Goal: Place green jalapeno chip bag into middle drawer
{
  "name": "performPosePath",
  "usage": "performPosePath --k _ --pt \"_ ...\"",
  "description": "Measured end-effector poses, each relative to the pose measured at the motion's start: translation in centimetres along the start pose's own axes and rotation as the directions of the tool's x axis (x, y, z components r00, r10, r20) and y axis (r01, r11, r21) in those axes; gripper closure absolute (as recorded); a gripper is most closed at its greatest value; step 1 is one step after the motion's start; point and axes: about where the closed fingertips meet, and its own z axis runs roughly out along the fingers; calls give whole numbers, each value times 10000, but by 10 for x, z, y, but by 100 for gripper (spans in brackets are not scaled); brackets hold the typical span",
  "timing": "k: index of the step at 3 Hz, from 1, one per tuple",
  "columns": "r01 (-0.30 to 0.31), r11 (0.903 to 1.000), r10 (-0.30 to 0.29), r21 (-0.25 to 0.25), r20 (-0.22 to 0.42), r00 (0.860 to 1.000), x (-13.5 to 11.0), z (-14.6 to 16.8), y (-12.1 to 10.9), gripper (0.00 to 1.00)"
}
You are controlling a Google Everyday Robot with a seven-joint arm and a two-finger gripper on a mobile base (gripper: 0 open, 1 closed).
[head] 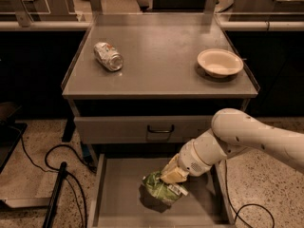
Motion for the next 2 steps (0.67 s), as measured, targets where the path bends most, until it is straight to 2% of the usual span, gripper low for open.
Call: performPosePath --k 1,2 --pt "57 9999 -52 -107 445 9990 4 18 -7 100" --pt "16 9997 6 -239 952 9955 27 46 -23 100"
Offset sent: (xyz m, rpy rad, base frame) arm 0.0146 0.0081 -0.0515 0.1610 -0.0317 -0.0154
